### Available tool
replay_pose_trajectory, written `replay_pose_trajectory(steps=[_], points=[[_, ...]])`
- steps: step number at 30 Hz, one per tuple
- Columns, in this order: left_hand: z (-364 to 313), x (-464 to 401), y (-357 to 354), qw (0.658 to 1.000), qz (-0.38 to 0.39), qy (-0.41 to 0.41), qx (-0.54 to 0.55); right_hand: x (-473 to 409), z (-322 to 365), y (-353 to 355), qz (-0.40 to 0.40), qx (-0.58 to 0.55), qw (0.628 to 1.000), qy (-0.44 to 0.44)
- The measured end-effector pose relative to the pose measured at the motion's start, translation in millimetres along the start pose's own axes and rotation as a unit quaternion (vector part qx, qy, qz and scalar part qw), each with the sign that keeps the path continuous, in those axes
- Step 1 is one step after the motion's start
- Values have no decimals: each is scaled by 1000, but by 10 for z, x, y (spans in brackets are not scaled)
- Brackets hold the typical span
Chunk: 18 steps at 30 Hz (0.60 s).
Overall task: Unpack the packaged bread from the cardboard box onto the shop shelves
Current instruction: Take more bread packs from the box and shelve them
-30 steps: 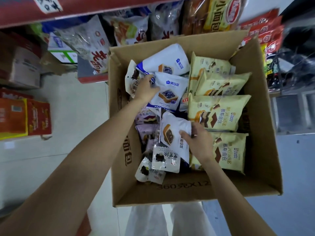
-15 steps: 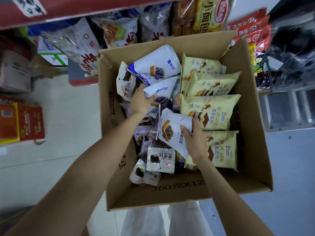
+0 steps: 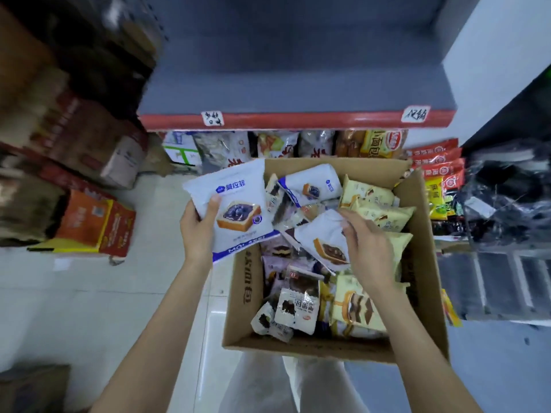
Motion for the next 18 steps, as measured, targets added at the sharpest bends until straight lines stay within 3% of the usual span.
replay_pose_trajectory(steps=[8,18], points=[[-1493,-80,799,990,-27,-139,8,-1047,1328,701,-76,-20,980,184],[-3586,-395,1104,935,-13,-353,24,-2177,2789,1580,-173,-122,937,276]])
Point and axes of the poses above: each hand's wrist, its own x-axis away from the middle knuckle, its own y-axis out of the back of the hand, z = x × y, the point moved 4 cm from there along -x, towards the middle knuckle, and after that the axes turned 5 degrees about -x, right-handed, at the moved point
